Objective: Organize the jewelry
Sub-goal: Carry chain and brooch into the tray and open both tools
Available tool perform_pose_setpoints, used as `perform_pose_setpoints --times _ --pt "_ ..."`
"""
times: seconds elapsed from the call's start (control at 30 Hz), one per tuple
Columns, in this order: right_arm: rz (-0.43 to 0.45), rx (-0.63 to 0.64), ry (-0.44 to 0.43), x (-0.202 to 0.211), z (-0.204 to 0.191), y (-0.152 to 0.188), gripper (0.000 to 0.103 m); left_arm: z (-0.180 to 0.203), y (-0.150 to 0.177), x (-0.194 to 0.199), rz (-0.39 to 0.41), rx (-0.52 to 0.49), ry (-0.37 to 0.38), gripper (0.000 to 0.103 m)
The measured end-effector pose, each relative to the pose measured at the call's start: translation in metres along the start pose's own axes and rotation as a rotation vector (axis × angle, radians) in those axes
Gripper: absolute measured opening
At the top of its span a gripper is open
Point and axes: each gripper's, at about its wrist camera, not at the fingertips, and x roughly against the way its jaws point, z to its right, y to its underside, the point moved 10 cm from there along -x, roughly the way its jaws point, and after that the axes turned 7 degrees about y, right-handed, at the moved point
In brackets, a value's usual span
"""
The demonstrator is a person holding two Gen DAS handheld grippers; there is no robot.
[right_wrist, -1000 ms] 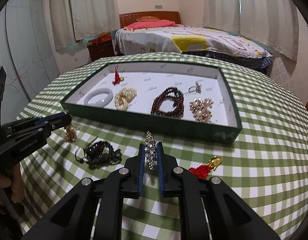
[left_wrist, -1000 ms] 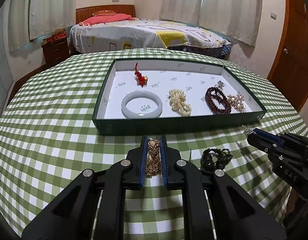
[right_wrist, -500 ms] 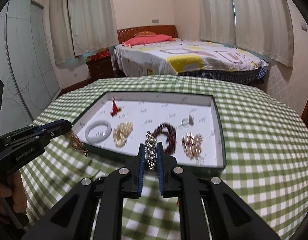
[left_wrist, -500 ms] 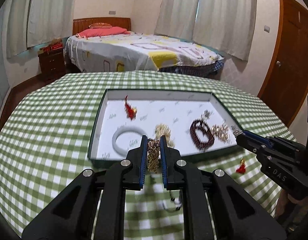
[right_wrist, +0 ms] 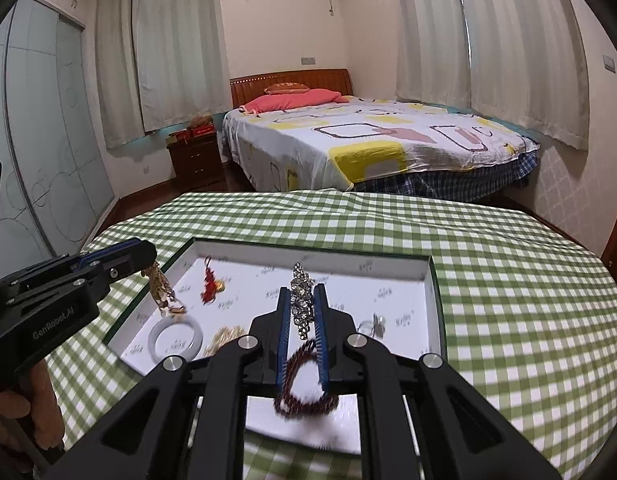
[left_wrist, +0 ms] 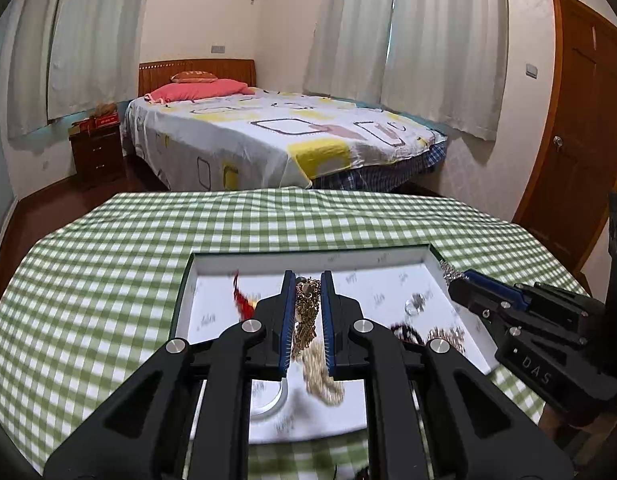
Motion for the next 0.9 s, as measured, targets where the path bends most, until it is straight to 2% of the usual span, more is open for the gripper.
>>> perform_pose_setpoints --times 0.2,0.33,0.67,0.9 --pt "0.018 -0.011 0.006 -0.015 0.008 -0.018 0.012 -0.002 -0.026 -0.014 0.036 -0.011 0.008 0.013" --pt "0.014 -0.021 0.006 -0.03 0.011 -0.023 0.012 -0.001 -0.033 -0.031 0.032 -0.013 0.007 0.013" --pt "-0.111 -0.025 0.02 -0.078 0.018 0.005 0.012 -0.021 0.008 -0.097 -0.136 0.009 -0.036 0.013" --pt "-0.179 -0.029 0.038 -0.094 0.022 0.017 0.012 -0.026 0.023 -0.118 -0.211 0.026 -0.052 0.013"
